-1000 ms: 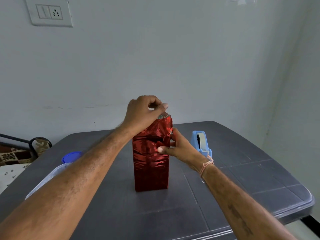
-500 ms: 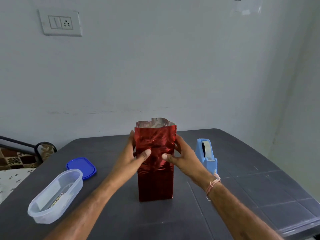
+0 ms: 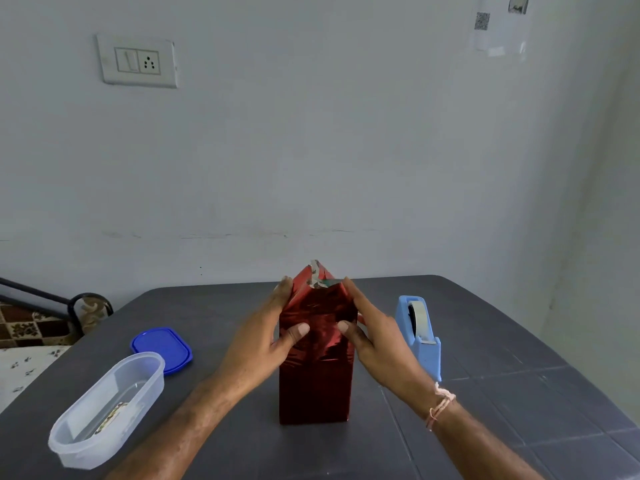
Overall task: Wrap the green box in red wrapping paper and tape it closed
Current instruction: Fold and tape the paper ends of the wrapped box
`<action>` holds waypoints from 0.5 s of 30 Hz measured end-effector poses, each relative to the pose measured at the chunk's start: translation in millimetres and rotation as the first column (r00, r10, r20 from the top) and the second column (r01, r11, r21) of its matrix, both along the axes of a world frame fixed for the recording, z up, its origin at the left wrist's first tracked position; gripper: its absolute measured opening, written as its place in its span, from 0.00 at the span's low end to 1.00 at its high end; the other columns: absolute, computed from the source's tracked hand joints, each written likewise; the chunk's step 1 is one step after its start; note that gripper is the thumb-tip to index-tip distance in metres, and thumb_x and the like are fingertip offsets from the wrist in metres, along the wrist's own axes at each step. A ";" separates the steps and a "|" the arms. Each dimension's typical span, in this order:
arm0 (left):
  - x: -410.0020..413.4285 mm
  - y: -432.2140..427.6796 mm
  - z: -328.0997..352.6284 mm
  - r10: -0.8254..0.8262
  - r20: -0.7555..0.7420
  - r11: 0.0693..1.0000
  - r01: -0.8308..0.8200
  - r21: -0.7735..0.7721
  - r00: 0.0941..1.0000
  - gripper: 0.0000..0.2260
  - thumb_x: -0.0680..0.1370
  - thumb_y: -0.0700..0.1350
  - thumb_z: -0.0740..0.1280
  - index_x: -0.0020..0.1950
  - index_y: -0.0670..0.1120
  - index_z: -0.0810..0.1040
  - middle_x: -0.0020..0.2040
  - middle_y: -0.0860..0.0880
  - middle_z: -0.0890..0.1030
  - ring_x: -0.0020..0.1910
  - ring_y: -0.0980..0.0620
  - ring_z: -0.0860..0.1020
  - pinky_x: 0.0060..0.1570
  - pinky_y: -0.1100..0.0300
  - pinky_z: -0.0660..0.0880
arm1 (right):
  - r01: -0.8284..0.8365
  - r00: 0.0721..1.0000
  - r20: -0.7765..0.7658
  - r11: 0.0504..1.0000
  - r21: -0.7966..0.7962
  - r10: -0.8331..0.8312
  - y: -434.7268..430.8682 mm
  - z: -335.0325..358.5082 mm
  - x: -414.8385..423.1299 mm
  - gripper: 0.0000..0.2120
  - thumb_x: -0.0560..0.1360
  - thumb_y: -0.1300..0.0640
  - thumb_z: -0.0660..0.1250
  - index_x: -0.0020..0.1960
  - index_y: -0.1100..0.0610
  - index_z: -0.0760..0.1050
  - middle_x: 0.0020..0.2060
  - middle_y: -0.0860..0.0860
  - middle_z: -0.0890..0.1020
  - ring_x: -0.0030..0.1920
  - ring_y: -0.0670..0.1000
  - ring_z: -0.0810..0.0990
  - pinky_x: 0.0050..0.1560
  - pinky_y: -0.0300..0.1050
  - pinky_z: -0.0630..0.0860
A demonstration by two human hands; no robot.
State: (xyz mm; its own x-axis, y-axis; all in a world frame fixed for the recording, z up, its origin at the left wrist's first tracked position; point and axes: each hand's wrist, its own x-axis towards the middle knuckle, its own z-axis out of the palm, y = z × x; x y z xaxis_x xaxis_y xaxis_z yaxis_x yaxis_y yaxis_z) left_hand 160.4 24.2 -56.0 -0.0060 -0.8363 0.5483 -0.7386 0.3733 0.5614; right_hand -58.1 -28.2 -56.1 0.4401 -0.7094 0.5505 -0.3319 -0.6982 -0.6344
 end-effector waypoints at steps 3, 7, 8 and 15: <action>11.4 -2.5 4.0 0.018 0.127 1.000 -0.019 0.002 0.992 0.40 0.77 0.69 0.65 0.83 0.56 0.55 0.80 0.61 0.54 0.79 0.64 0.53 0.76 0.65 0.56 | -0.033 0.994 -0.107 0.995 -0.092 0.023 -4.4 4.3 -4.2 0.29 0.83 0.57 0.65 0.80 0.44 0.61 0.77 0.39 0.66 0.78 0.37 0.60 0.77 0.41 0.63; 20.6 -6.2 5.2 0.039 0.297 0.999 -0.033 -0.025 0.954 0.40 0.75 0.75 0.54 0.83 0.58 0.55 0.80 0.65 0.52 0.78 0.67 0.50 0.75 0.67 0.55 | -0.076 0.969 -0.247 0.977 -0.198 0.025 -14.2 4.9 -11.8 0.25 0.83 0.52 0.64 0.79 0.48 0.65 0.79 0.39 0.62 0.80 0.39 0.53 0.78 0.45 0.62; 21.6 -6.0 5.9 0.047 0.327 0.999 -0.037 -0.035 0.944 0.39 0.76 0.74 0.54 0.83 0.58 0.55 0.80 0.65 0.51 0.78 0.67 0.49 0.74 0.68 0.54 | -0.088 0.962 -0.273 0.973 -0.214 0.027 -16.7 5.4 -13.8 0.25 0.83 0.51 0.64 0.79 0.48 0.65 0.79 0.39 0.63 0.80 0.39 0.53 0.78 0.46 0.63; 24.0 -11.4 3.2 0.059 0.360 0.990 -0.010 -0.138 0.931 0.36 0.76 0.74 0.55 0.80 0.57 0.67 0.73 0.60 0.69 0.70 0.62 0.68 0.59 0.64 0.75 | -0.129 0.931 -0.362 0.962 -0.242 0.034 -26.2 12.5 -21.8 0.26 0.82 0.45 0.64 0.78 0.50 0.67 0.79 0.41 0.64 0.80 0.41 0.55 0.78 0.51 0.64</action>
State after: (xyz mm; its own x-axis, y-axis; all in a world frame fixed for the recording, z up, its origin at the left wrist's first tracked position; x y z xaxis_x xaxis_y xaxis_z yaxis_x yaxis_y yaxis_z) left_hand 184.4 12.8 -52.8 -0.1971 -0.7602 0.6191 -0.8960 0.3959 0.2010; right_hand -79.9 -54.3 -43.6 0.6887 -0.5175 0.5078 -0.4349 -0.8553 -0.2816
